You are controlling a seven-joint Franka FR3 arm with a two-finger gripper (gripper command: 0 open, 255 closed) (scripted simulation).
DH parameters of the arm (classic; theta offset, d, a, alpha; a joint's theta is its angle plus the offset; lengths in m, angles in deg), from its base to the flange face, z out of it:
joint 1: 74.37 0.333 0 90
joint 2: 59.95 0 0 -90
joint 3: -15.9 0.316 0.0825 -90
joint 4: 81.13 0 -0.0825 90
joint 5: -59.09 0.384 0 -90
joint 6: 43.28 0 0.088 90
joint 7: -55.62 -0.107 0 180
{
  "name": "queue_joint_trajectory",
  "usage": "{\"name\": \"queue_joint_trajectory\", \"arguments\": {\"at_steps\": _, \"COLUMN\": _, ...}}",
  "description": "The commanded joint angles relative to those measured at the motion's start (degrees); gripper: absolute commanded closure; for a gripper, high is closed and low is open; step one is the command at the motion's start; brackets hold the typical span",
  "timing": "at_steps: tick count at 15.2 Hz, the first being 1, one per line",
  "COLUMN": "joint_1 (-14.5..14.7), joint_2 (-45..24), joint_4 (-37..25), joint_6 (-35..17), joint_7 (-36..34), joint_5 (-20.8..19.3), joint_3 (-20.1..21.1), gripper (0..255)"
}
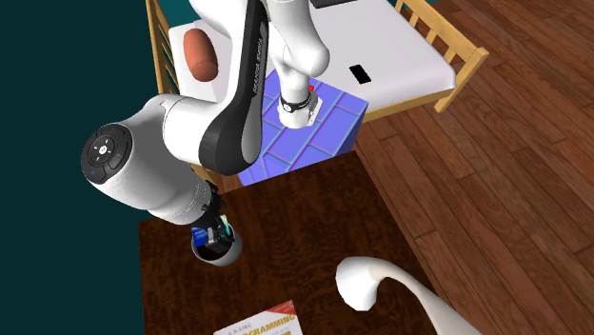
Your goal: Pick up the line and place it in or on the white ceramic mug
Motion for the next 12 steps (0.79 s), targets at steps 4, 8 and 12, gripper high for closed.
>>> {"name": "queue_joint_trajectory", "arguments": {"at_steps": 4, "joint_1": -0.4, "joint_2": 0.8, "joint_4": -6.3, "joint_6": 7.1, "joint_7": 0.1, "joint_5": 0.2, "joint_3": -0.2, "gripper": 0}}
{"name": "queue_joint_trajectory", "arguments": {"at_steps": 8, "joint_1": -0.4, "joint_2": 0.8, "joint_4": -6.3, "joint_6": 7.1, "joint_7": 0.1, "joint_5": 0.2, "joint_3": -0.2, "gripper": 0}}
{"name": "queue_joint_trajectory", "arguments": {"at_steps": 12, "joint_1": -0.4, "joint_2": 0.8, "joint_4": -6.3, "joint_6": 7.1, "joint_7": 0.1, "joint_5": 0.2, "joint_3": -0.2, "gripper": 0}}
